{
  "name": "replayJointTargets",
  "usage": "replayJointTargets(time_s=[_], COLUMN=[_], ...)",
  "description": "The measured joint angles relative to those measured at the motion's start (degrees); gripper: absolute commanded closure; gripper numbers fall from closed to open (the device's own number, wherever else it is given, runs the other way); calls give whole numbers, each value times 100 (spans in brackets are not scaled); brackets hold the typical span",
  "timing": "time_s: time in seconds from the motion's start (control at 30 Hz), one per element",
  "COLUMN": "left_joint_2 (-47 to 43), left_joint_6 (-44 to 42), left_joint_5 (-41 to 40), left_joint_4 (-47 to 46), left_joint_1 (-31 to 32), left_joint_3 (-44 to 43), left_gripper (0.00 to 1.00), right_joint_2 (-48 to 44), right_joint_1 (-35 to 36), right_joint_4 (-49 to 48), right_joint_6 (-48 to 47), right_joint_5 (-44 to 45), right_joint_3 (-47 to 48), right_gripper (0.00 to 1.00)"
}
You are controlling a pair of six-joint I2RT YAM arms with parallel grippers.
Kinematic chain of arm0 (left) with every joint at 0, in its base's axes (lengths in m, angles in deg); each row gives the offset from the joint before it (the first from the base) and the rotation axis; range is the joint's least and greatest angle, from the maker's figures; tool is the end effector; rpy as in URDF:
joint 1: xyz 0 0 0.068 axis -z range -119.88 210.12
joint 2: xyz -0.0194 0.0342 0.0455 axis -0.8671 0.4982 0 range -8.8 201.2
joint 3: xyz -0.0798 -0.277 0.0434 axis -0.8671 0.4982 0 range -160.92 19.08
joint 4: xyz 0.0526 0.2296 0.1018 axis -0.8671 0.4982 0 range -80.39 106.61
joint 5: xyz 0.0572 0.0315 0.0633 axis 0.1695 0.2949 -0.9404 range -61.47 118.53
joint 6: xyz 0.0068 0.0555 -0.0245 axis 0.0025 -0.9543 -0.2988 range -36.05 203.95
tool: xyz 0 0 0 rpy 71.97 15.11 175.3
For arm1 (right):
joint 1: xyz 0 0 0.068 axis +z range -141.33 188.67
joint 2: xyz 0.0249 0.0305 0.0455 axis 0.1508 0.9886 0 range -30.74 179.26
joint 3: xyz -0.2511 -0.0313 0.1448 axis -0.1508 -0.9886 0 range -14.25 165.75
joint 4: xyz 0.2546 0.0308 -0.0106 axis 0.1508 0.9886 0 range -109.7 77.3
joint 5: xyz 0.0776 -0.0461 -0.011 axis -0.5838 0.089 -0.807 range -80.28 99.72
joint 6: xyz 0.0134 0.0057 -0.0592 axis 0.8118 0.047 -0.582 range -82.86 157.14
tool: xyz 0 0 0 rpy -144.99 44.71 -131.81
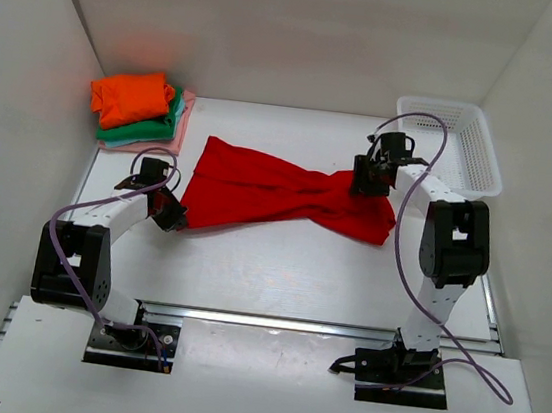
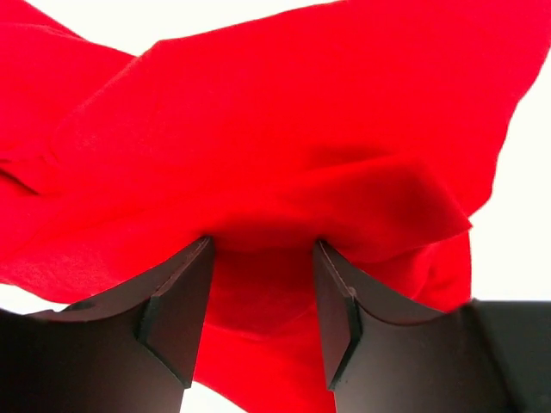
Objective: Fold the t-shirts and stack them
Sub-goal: Flatten out the tshirt
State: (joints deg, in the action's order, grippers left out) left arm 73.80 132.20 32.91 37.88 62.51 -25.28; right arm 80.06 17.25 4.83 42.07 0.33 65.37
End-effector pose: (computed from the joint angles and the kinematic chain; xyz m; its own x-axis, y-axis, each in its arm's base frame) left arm 0.2563 -0.0143 0.1835 -0.6639 -0.7168 -0.2131 -0.6357 0.6910 -0.3440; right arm 0.4181 0.0706 0.2072 -0.8344 -0.0401 -0.5496 -0.1670 0.9689 0.1828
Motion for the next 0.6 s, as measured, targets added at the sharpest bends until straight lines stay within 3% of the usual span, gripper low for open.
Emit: replayJointTargets(time_s=[0.07,0.17,0.23,0.6], left_joint_2=[0,0,0,0], left_joint_6=[0,0,-9,-15], left_joint_5=[7,26,37,83], left_joint_4=[-7,-7,-7,-50], left_joint_1=[0,2,2,2], left_joint_3=[0,0,0,74], left_gripper=[100,100,100,100], right_joint_2=[31,133,199,-111], right_joint_1=[9,37,39,-127], right_joint_4=[13,20,37,391], right_joint_6=[-20,-48,-63,-44], right_joint_5=[-4,-13,-33,-212], right_joint_3=[52,131,162,590], right_gripper=[59,78,100,100])
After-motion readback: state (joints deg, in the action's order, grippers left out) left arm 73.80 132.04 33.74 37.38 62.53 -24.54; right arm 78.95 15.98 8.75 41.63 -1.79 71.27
